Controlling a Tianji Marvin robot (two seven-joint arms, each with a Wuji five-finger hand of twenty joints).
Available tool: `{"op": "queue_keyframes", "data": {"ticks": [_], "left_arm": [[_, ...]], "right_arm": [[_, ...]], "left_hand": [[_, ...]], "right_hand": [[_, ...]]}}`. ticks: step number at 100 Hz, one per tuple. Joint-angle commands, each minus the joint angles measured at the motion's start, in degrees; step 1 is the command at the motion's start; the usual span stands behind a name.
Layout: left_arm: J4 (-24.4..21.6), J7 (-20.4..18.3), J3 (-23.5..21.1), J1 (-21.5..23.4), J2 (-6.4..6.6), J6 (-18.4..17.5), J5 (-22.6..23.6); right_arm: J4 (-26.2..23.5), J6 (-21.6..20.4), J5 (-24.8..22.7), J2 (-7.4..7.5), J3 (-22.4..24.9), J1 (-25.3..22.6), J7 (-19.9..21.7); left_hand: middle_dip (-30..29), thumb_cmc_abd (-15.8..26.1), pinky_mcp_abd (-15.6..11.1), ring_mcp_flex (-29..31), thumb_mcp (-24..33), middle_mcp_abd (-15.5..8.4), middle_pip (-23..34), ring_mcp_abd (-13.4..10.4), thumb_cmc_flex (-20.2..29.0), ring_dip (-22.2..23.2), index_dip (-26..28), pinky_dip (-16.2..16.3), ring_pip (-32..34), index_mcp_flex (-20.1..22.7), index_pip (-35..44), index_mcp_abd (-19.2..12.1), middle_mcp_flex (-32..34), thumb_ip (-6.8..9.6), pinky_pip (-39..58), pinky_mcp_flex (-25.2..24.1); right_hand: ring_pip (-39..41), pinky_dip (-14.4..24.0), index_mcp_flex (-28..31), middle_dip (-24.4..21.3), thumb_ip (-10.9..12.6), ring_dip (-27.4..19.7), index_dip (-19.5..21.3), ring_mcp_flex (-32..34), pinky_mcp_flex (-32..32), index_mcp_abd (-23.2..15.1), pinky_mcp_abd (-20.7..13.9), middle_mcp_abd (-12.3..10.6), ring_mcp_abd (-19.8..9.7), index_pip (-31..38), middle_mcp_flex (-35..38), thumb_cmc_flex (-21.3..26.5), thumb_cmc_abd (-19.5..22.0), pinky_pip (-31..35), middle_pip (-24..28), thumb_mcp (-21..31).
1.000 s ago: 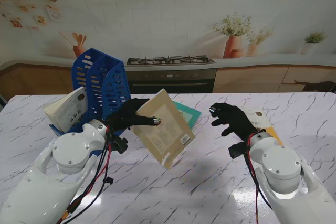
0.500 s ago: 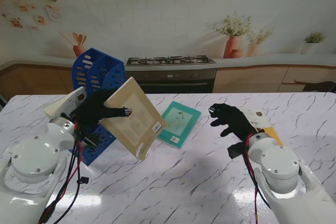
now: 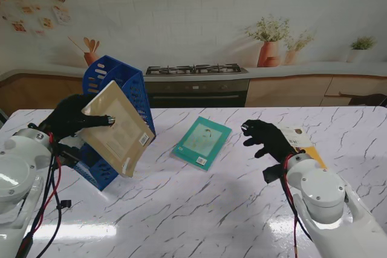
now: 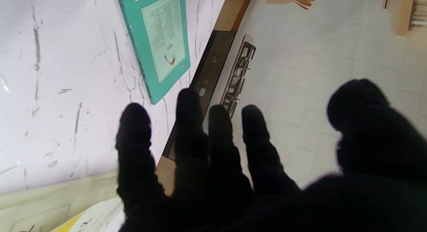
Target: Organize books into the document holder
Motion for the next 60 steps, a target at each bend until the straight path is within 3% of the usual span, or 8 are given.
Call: {"op": "queue_keyframes", "data": {"ticks": [1, 21, 24, 33, 41, 51, 55, 60], "left_arm": [[-1.1, -0.6, -1.3, 0.3, 0.42, -0.3, 0.1], [-2.7, -1.8, -4.6, 1.2, 0.79, 2.0, 2.5], [-2.9, -1.9, -4.8, 1.3, 0.84, 2.4, 3.4], [-3.3, -1.6, -5.4, 1.5, 0.82, 3.3, 4.9], [-3.2, -1.7, -6.0, 1.2, 0.86, 4.0, 4.6], [-2.7, -3.0, -6.9, 0.5, 1.22, 4.6, 4.8], [-2.5, -3.2, -7.2, 0.1, 1.28, 5.0, 4.8], [-2.1, -3.6, -7.6, -0.5, 1.41, 5.4, 4.7]], "right_arm": [[-0.1, 0.0, 0.1, -0.41, -0.2, -0.3, -0.1], [0.0, 0.1, 0.3, -0.36, -0.1, -0.2, 0.1], [0.0, 0.2, 0.3, -0.37, -0.1, -0.2, 0.1], [0.1, 0.3, 0.3, -0.38, -0.1, 0.0, 0.1], [0.1, 0.2, 0.3, -0.33, 0.0, 0.0, 0.3], [0.2, 0.3, 0.3, -0.3, 0.1, -0.2, 0.5], [0.2, 0.4, 0.3, -0.32, 0.1, -0.2, 0.4], [0.2, 0.5, 0.3, -0.32, 0.2, -0.3, 0.4]], "left_hand": [[0.9, 1.0, -6.7, 1.8, 6.7, 0.1, 0.7, -0.9, 2.8, -0.1, 2.8, -0.2, 4.5, 4.3, 8.5, -3.3, 3.9, 4.79, 15.7, 0.7], [1.1, 1.2, -6.3, 1.8, 6.5, 0.1, 0.6, -0.9, 2.8, -0.1, 2.9, -0.4, 4.5, 4.3, 8.5, -3.3, 3.8, 4.75, 15.6, 0.6], [1.2, 1.1, -6.2, 1.8, 6.3, -1.9, 0.7, -0.9, 2.9, -0.1, 2.9, -0.4, 4.5, 4.1, 8.3, -3.6, 3.8, 4.73, 15.6, 0.6], [1.3, 1.2, -6.1, 1.8, 6.3, -2.1, 0.7, -0.9, 2.9, 0.0, 3.0, -0.5, 4.5, 4.2, 8.2, -3.9, 3.7, 4.72, 15.6, 0.6], [1.5, 1.2, -6.0, 1.8, 6.2, 0.4, 0.5, -0.9, 2.9, 0.0, 3.1, -0.6, 4.5, 4.2, 8.2, -3.9, 3.5, 4.72, 15.7, 0.6], [1.7, 1.4, -6.0, 1.8, 6.0, -1.4, 0.5, -0.9, 3.0, 0.0, 3.2, -0.7, 4.5, 4.1, 8.1, -3.9, 3.3, 4.71, 15.7, 0.6], [2.0, 1.5, -6.0, 1.7, 5.8, 0.1, 0.4, 1.6, 3.2, 0.1, 3.3, -0.8, 4.1, 4.0, 7.9, -4.0, 3.2, 4.75, 15.7, 0.6], [2.1, 1.7, -5.9, 1.7, 5.8, 0.3, 0.3, 1.9, 3.2, 0.1, 3.3, -0.9, 4.1, 4.0, 7.9, -4.0, 3.1, 4.72, 15.5, 0.5]], "right_hand": [[-0.7, -0.3, -1.3, 0.7, 2.8, 0.1, 1.1, -0.1, 0.0, -0.5, 3.6, -1.6, -0.7, 0.8, 0.0, -0.8, 0.5, -0.2, 0.2, -0.7], [-0.7, -0.4, -1.3, 0.7, 2.8, 0.1, 1.2, -0.2, -0.1, -0.5, 3.4, -1.7, -0.7, 0.8, -0.1, -0.8, 0.7, -0.3, 0.2, -0.9], [-0.6, -0.4, -1.3, 0.7, 2.8, 0.1, 1.2, -0.2, -0.2, -0.5, 3.4, -1.8, -0.7, 0.8, -0.1, -0.7, 0.7, -0.4, 0.2, -1.0], [-0.6, -0.4, -1.2, 0.7, 2.8, 0.1, 1.2, -0.2, -0.2, -0.5, 3.4, -1.7, -0.7, 0.8, 0.0, -0.7, 0.7, -0.4, 0.2, -1.1], [-0.6, -0.4, -1.1, 0.6, 2.8, 0.1, 1.2, -0.1, -0.2, -0.5, 3.4, -1.7, -0.7, 0.8, -0.1, -0.7, 0.7, -0.4, 0.2, -1.1], [-0.7, -0.4, -1.1, 0.6, 2.8, 0.1, 1.2, -0.2, -0.2, -0.6, 3.5, -1.7, -0.6, 0.8, 0.0, -0.8, 0.7, -0.5, 0.1, -1.2], [-0.7, -0.4, -1.1, 0.6, 2.8, 0.1, 1.2, -0.1, -0.2, -0.6, 3.6, -1.7, -0.6, 0.8, 0.0, -0.8, 0.7, -0.5, 0.1, -1.2], [-0.8, -0.4, -1.1, 0.6, 2.8, 0.1, 1.2, -0.2, -0.2, -0.6, 3.6, -1.8, -0.6, 0.8, 0.1, -0.8, 0.7, -0.5, 0.0, -1.2]]}}
